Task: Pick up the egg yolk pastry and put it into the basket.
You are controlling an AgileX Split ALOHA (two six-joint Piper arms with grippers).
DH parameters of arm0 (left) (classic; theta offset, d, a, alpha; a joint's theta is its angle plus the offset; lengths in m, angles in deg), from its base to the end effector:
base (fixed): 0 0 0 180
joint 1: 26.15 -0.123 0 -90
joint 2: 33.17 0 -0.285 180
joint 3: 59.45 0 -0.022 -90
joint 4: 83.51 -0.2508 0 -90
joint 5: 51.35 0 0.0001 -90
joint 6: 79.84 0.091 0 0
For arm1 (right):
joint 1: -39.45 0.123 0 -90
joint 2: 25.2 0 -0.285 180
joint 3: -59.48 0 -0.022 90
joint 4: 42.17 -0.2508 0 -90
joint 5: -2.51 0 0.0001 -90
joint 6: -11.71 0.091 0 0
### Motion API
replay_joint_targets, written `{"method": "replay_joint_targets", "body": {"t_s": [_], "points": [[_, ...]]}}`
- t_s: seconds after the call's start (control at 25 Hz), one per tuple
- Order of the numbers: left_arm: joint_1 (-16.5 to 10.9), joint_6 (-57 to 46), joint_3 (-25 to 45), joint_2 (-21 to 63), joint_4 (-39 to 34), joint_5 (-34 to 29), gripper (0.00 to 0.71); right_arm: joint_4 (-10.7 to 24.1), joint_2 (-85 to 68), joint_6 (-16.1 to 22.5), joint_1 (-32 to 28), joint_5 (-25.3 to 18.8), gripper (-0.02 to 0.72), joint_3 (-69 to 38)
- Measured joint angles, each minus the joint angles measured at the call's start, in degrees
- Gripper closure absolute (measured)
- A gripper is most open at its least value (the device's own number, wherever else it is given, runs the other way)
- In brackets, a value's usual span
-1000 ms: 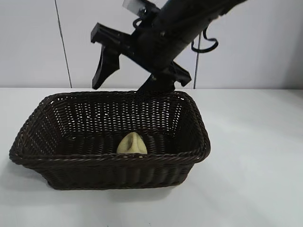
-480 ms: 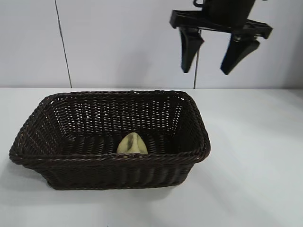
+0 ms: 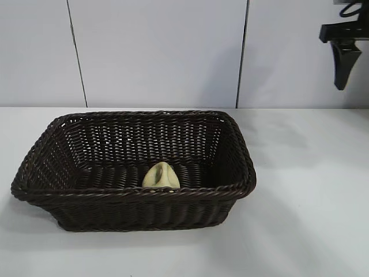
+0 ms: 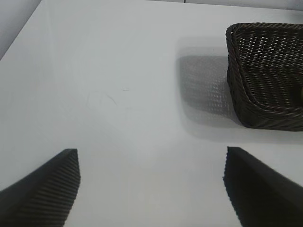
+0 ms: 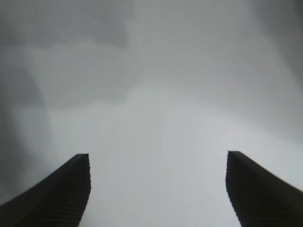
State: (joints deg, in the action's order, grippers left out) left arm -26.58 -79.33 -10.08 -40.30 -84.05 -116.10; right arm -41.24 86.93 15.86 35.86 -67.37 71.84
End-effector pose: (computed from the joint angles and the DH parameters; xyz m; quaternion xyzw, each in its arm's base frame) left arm -0.0081 0.0007 0.2679 0.0003 0.8714 0.0087 0.4905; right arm 0.3737 -0.0248 0.2766 0.0651 0.9938 -0.0074 0.0902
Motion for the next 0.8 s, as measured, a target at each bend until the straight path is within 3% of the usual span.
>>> {"method": "replay_joint_targets", "body": {"t_s": [0.12,0.8], "points": [[0.00,0.00,0.00,0.00,0.00,0.00,0.106,-0.93,-4.79,-2.09,0.00,0.00,0.136,-6.16],[0.00,0.00,0.00,0.00,0.00,0.00,0.106,-1.83,-54.49,-4.15,0.00,0.40,0.136,-41.03]]}}
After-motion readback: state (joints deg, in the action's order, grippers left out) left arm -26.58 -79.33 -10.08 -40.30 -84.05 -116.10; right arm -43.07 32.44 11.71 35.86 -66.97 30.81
